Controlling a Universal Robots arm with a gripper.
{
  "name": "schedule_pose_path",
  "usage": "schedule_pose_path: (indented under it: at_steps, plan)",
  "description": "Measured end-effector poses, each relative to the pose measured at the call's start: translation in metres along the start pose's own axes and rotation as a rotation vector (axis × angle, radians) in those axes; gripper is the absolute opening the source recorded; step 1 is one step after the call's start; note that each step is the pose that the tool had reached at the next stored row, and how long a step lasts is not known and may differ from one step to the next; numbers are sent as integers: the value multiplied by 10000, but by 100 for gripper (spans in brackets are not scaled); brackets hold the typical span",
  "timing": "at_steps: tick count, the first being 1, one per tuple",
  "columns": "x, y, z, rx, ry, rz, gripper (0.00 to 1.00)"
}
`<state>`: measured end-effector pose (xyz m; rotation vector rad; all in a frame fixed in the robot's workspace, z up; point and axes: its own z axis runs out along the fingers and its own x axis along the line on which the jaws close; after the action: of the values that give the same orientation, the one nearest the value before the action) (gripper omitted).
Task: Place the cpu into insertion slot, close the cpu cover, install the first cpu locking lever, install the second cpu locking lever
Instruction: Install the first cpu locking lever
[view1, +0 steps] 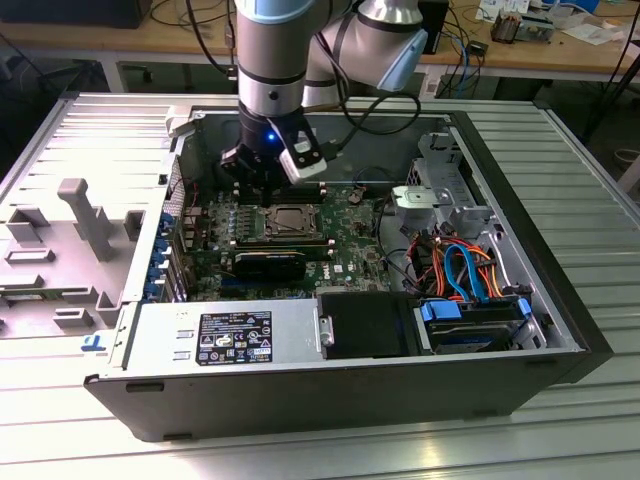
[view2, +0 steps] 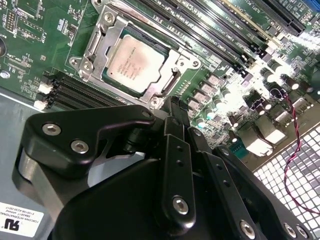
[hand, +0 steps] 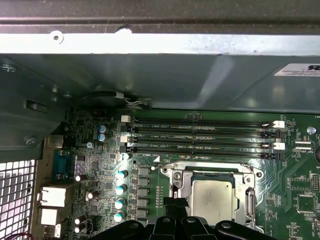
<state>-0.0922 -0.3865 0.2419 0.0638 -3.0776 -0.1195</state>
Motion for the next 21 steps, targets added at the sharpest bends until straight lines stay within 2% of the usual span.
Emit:
schedule_pose_path:
  at_steps: [9, 21]
  plan:
    - [24, 15, 3, 0, 0, 0, 11]
    - [54, 105, 11, 0, 0, 0, 11]
